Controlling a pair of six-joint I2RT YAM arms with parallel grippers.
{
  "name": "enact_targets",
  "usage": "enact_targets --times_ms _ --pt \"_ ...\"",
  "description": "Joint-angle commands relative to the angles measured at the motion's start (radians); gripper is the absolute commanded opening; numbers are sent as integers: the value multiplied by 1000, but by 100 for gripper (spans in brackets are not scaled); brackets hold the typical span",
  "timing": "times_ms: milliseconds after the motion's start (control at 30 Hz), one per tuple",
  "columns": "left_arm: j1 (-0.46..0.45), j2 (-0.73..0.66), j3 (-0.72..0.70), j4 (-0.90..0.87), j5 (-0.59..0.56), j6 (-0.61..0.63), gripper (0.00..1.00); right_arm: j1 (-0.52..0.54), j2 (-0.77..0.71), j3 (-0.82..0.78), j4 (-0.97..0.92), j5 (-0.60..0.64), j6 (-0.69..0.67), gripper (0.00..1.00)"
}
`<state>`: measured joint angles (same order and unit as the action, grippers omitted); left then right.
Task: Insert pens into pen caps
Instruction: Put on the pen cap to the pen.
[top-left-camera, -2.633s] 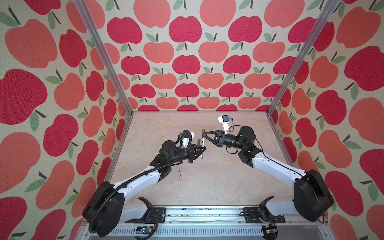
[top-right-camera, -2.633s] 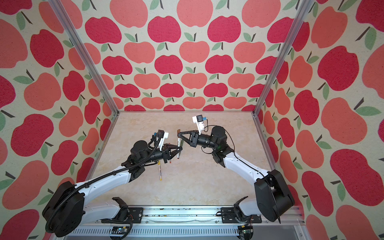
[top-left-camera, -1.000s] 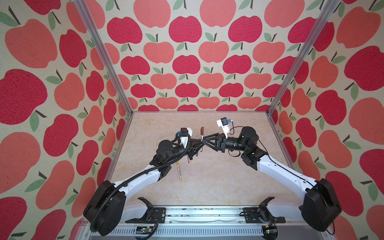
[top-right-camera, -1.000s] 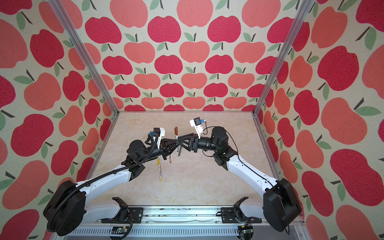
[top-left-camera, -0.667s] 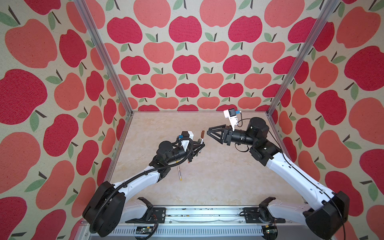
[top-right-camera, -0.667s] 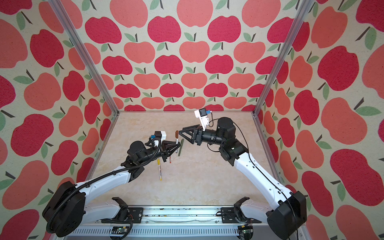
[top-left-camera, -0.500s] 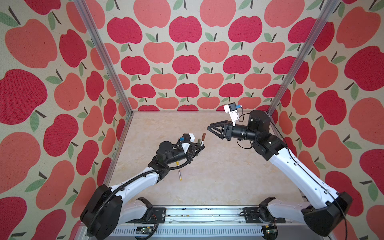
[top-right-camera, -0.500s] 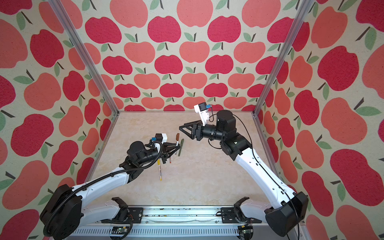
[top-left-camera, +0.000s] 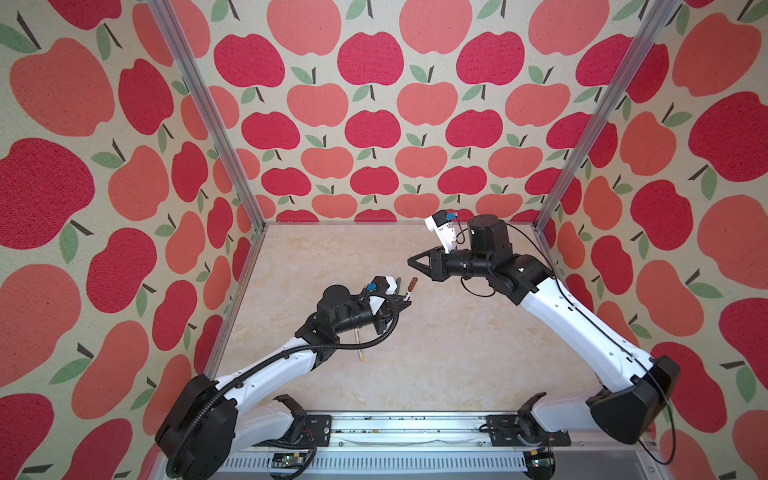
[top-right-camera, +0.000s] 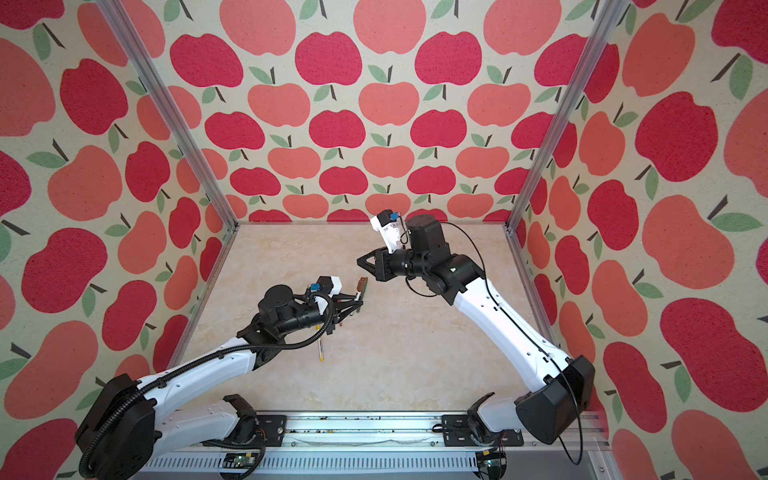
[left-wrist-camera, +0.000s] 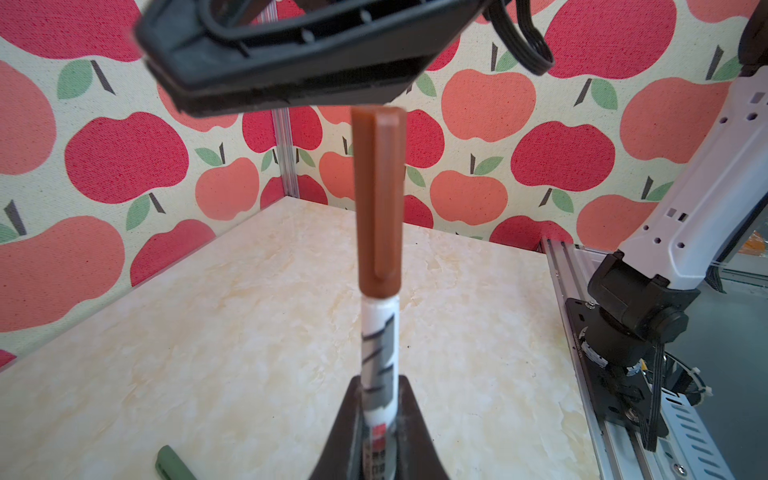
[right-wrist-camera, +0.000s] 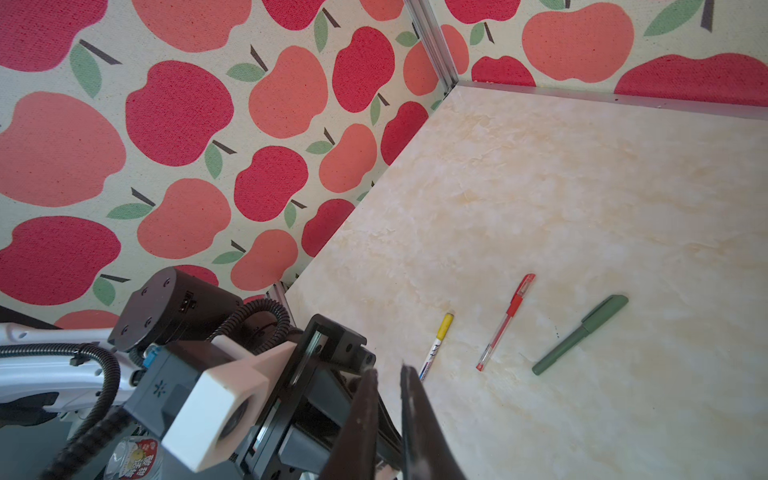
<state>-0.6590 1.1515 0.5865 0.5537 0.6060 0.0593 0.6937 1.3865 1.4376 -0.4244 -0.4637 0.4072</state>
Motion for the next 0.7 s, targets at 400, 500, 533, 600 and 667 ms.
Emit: enact_targets --times_ms 400,500,533,600,667 --pt "-33 27 54 -3 -49 12 0 67 45 56 -48 135 -85 34" --pt "-35 27 49 -3 -54 13 0 64 25 46 -35 144 -84 56" --pt "-36 27 48 -1 -55 13 0 61 21 44 -31 137 -81 62" --pt "-36 24 45 6 -61 13 0 53 16 44 -22 103 -61 70" --pt "-40 22 41 15 -73 15 0 41 16 39 -15 55 -28 76"
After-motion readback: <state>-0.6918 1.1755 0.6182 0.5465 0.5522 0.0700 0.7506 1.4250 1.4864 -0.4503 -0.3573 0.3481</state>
